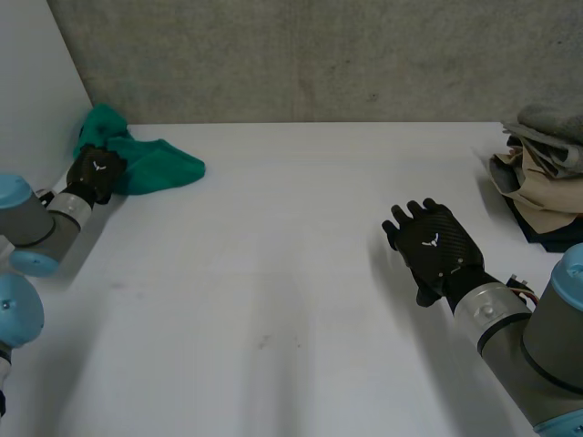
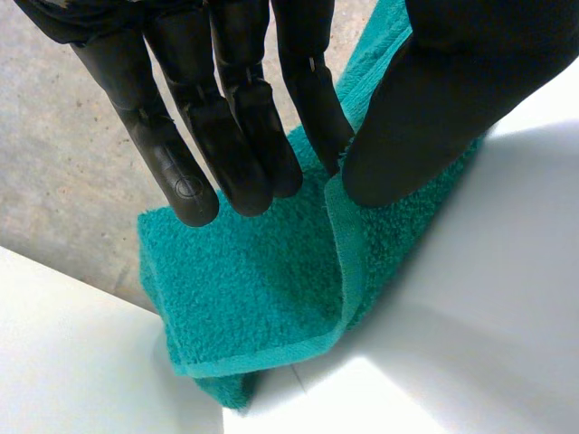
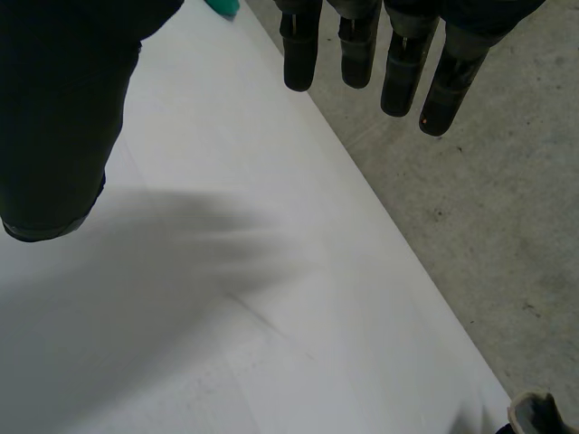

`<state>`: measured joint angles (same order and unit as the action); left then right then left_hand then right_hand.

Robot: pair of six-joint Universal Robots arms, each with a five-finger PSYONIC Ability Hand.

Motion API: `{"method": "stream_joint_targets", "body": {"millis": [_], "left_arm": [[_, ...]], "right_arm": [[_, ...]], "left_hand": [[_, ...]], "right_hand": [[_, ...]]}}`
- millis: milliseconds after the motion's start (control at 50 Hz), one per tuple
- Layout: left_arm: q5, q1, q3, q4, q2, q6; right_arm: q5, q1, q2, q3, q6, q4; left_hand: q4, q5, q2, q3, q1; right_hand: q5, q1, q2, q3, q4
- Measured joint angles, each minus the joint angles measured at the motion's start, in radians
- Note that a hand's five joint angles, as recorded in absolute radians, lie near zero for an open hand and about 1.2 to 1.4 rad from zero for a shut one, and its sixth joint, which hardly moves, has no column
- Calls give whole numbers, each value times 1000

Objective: Fold the laundry.

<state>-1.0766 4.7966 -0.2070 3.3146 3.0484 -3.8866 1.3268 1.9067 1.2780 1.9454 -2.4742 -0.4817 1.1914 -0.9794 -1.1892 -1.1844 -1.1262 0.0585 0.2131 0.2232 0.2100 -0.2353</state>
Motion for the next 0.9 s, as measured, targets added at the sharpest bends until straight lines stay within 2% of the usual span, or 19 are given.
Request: {"method": "stream_joint_targets", "body": {"millis": [260,340,380,420,540,560,600,760,780,840,860,900], "left_arm": [[0,-13,-79,87,-30,-73],[-1,-24,-230,142,-141,-97],[-1,-24,-230,142,-141,-97],[-2,-44,-389,205,-276,-88],[-7,-114,-630,295,-512,1],[-7,-114,-630,295,-512,1],[-7,-164,-735,310,-630,73],[-9,-318,-972,290,-917,262],[-9,-365,-1024,279,-977,304],[-10,-396,-1054,272,-1008,330],[-10,-483,-1124,255,-1068,388],[-10,-499,-1134,252,-1075,397]], "right_arm": [[0,-5,-5,-4,1,-1],[0,-8,-12,-6,3,-2],[0,-8,-12,-6,3,-2],[0,-9,-14,-6,4,-2],[2,-10,-14,-6,5,-1],[2,-10,-14,-6,5,-1],[4,-15,-12,-6,4,0],[12,-54,14,-6,0,0],[17,-71,24,-9,-2,0],[19,-84,31,-12,-4,1],[27,-117,45,-21,-9,3],[28,-123,46,-23,-10,4]], "left_hand": [[4,0,-6,-4,0],[4,0,-6,-4,0],[4,0,-6,-4,0],[5,0,-6,-4,0],[5,0,-8,-8,0],[5,0,-8,-8,0],[8,0,-9,-8,0],[8,0,-9,-8,0],[9,0,-9,-9,0],[9,0,-9,-9,0],[9,0,-9,-9,0],[9,0,-9,-9,0]], "right_hand": [[0,0,0,0,0],[0,0,0,0,0],[0,0,0,0,0],[0,0,0,0,0],[0,0,0,0,0],[0,0,0,0,0],[0,0,0,0,0],[0,0,0,0,0],[0,0,0,0,0],[0,0,0,0,0],[0,0,0,0,0],[0,0,0,0,0]]}}
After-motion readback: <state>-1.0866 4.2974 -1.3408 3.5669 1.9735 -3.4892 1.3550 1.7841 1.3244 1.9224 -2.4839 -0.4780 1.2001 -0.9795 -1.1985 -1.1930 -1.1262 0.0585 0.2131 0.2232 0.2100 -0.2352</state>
